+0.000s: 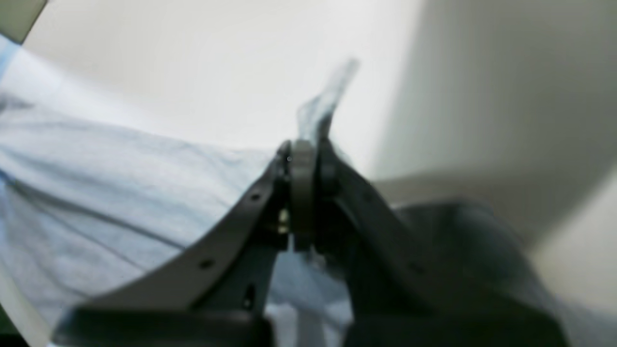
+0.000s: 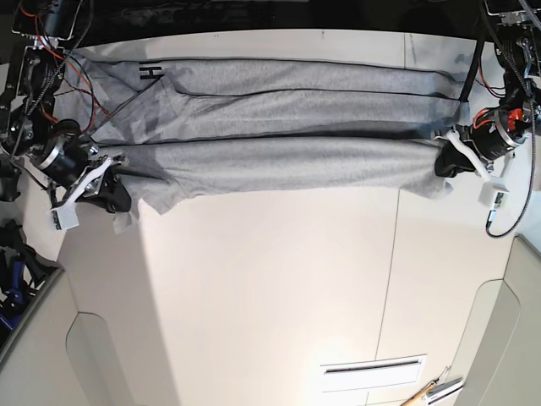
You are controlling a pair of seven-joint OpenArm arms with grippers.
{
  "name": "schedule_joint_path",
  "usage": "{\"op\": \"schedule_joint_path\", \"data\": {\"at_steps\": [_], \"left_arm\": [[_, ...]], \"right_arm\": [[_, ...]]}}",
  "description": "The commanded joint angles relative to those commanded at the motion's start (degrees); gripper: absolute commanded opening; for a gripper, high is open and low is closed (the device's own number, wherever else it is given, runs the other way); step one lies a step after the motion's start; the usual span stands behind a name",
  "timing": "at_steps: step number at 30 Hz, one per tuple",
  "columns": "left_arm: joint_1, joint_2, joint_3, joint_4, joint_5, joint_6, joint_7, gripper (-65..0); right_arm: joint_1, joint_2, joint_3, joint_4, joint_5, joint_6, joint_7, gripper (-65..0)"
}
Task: Fold the T-shirt properly
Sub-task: 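Regrasp the folded edge with the right gripper and tighten the fold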
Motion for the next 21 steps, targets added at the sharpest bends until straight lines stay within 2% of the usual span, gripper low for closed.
{"op": "schedule_joint_path", "data": {"at_steps": [7,13,21], "left_arm": [[2.6,0.0,-1.3,0.0,-4.5,0.0,0.9,-65.0],[3.7,0.0,-1.3,0.1,-4.5,0.0,3.1,-65.0],[5.9,0.0,-1.3,0.1,-4.5,0.0,3.1,-65.0]], "right_arm": [[-7.0,0.0,8.0,6.0,8.8,0.09,-4.5,-65.0],[-12.3,0.1,10.5,7.6,8.7,0.07,-4.5,-65.0],[-17.4,0.1,10.5,7.5,8.7,0.02,-4.3,-65.0]]}}
